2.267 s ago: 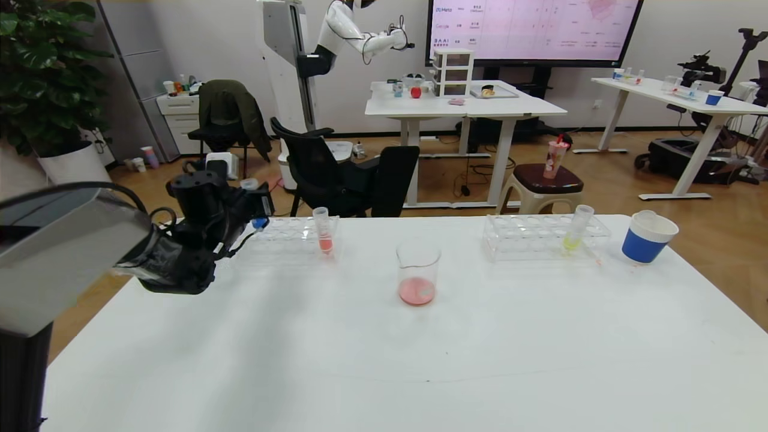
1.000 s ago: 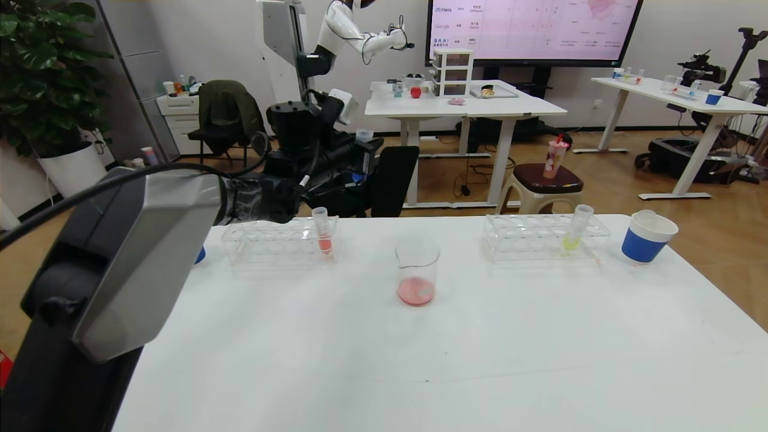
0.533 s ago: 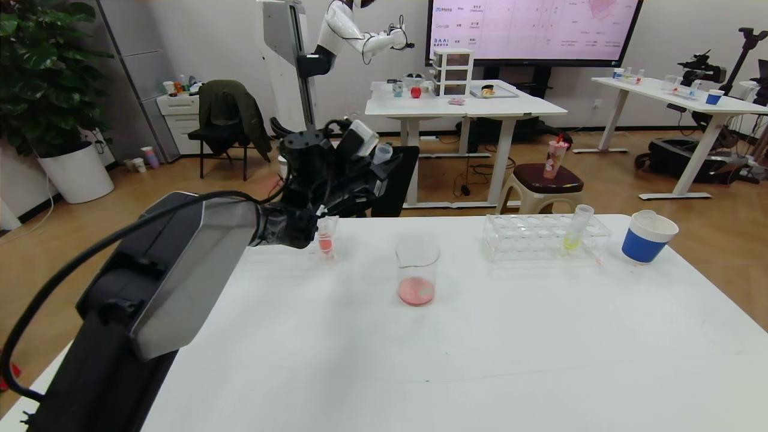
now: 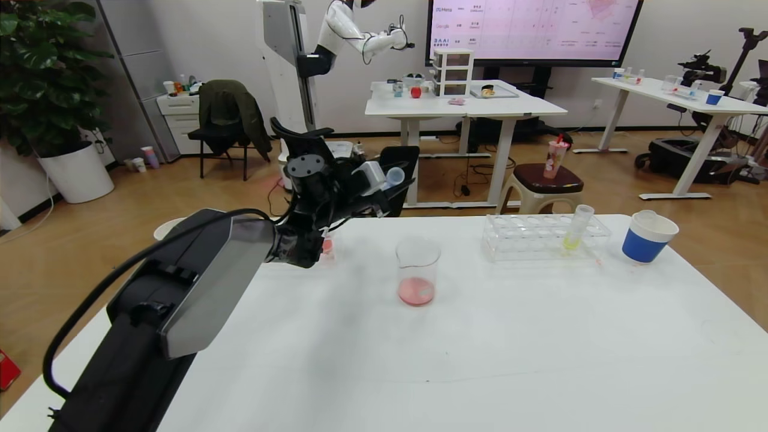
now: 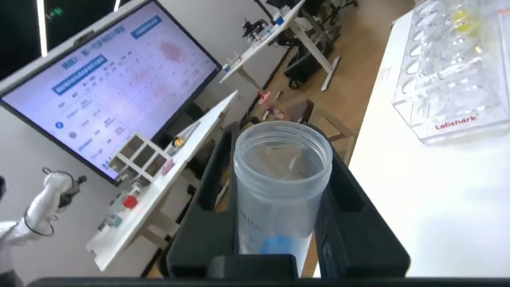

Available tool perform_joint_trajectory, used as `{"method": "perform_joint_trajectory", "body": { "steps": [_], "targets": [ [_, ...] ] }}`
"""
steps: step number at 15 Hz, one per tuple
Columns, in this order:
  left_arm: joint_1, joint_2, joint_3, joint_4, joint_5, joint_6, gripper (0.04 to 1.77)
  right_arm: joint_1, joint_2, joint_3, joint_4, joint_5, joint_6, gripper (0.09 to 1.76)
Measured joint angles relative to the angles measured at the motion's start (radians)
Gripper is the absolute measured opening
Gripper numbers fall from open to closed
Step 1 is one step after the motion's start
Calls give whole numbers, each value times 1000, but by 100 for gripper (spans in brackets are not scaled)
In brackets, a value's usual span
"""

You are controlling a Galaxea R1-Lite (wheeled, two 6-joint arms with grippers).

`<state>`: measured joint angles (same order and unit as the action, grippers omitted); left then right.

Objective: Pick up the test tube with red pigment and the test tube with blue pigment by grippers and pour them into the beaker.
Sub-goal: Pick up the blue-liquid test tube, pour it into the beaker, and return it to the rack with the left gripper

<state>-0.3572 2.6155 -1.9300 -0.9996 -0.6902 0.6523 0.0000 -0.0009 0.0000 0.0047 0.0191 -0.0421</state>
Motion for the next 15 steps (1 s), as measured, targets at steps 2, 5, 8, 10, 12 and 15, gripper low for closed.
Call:
{"method": "perform_joint_trajectory", "body": {
  "steps": [2,5,8,10,12,15],
  "targets": [
    [-2,13,0,-11,-51,84,53,0,0,0,0,0,0,174],
    [0,25,0,-47,-132,179,53,0,0,0,0,0,0,173],
    [-2,30,-3,-50,-188,282,53,0,0,0,0,0,0,173],
    [-3,32,-3,-50,-219,339,53,0,0,0,0,0,0,173],
    [-2,34,-1,-50,-228,372,53,0,0,0,0,0,0,174],
    [-14,35,-1,-51,-270,435,53,0,0,0,0,0,0,174]
  ]
}}
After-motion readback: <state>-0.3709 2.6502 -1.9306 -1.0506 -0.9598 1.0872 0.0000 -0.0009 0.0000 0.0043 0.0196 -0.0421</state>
